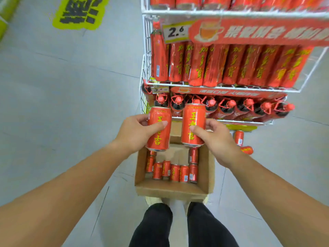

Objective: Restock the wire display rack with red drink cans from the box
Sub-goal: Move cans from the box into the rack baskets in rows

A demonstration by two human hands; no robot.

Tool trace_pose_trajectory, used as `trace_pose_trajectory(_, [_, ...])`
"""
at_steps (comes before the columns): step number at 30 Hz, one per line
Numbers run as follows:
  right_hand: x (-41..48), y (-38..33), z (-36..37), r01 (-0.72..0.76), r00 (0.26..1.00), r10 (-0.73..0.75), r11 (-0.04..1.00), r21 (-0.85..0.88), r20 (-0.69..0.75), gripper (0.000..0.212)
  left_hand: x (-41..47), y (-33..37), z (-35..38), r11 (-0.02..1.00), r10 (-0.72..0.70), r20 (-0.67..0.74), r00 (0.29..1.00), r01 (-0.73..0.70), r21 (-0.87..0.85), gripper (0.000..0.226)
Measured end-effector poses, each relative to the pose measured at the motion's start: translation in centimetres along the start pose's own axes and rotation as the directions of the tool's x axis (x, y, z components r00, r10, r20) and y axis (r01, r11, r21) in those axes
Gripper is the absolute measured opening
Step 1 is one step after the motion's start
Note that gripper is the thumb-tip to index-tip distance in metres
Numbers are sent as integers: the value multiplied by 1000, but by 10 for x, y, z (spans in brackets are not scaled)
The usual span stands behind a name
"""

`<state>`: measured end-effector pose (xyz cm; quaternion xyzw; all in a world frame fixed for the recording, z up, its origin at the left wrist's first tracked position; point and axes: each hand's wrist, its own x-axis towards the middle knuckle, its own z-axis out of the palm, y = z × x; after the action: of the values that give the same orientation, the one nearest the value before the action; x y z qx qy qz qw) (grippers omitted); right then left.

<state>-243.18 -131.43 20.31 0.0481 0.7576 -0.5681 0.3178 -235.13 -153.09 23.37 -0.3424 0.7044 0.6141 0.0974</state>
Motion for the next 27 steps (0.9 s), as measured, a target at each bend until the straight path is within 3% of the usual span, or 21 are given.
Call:
trace_pose_trajectory(7, [-79, -126, -24, 173, 984, -173, 985, 0, -28, 19, -79, 134, -41, 976, 217, -23, 976, -217, -9, 13])
trace_pose_trajectory(15, [-142, -247, -34, 384, 915, -387, 922, -45, -111, 23, -148, 242, -73, 899, 437, -34, 899, -437, 9, 12])
trace_pose_trajectory(18, [-164, -288, -40, 444, 886, -444, 895, -36, -135, 41, -167, 275, -87, 869, 495, -47, 868, -495, 9, 13])
trace_pose_trajectory(21, [-183, -326, -51, 494, 853, -495, 868, -48, -164, 37, -180, 306, -99, 831, 557, -61, 828, -556, 35, 14])
trace_pose_trajectory(24, [-198, -359, -64, 528, 828, -531, 846, -73, -181, 52, -192, 339, -106, 790, 613, -68, 787, -608, 79, 15])
trace_pose_trajectory(27, [-204, -391, -81, 568, 798, -575, 818, -92, -181, 26, -201, 375, -107, 777, 629, -71, 774, -626, 65, 20])
